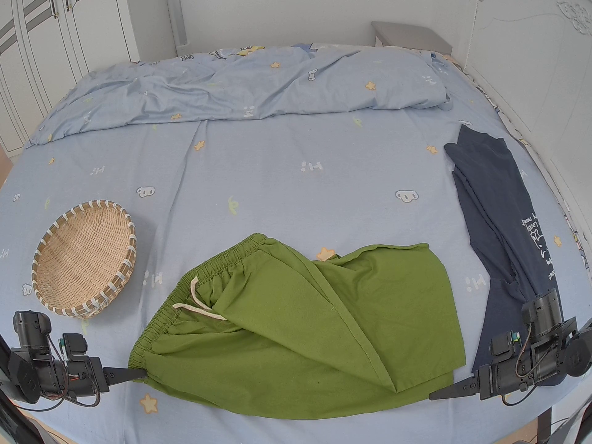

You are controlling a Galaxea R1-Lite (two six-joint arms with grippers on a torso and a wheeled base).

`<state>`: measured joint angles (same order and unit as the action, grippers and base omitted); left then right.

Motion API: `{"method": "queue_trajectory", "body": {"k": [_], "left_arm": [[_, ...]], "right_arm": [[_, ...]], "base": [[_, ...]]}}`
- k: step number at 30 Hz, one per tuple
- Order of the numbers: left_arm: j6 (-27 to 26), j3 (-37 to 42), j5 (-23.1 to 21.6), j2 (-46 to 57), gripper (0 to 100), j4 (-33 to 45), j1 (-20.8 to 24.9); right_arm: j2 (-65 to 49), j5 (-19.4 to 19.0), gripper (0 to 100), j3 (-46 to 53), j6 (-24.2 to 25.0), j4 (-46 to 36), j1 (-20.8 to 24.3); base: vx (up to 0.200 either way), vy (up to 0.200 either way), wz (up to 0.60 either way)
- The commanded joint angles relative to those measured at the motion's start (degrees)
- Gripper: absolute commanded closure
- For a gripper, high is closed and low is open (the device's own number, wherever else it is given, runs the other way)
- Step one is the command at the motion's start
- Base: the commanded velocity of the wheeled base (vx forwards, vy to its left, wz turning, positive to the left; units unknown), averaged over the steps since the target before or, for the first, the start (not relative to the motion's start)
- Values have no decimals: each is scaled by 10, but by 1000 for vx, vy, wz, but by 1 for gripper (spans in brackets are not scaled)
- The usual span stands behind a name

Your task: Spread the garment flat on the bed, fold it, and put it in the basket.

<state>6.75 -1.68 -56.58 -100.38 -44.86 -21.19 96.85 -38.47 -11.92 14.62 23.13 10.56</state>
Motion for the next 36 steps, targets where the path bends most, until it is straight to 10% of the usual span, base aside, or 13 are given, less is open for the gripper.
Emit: {"method": "queue_trajectory", "body": {"k": [1, 28, 29, 36], "left_arm": [[0, -1, 0, -1, 100, 0, 0], [0, -6, -1, -14, 100, -1, 3], [0, -8, -1, -16, 100, -1, 3], [0, -8, -1, -18, 100, -1, 3]], "right_arm": [[16, 1, 0, 2, 1, 0, -5], [117, -61, 0, 8, 22, 117, -10], [118, -69, 100, 8, 25, 118, -16], [117, -84, 100, 6, 32, 118, -30]], "base": [[0, 0, 0], [0, 0, 0], [0, 0, 0], [0, 0, 0]]}}
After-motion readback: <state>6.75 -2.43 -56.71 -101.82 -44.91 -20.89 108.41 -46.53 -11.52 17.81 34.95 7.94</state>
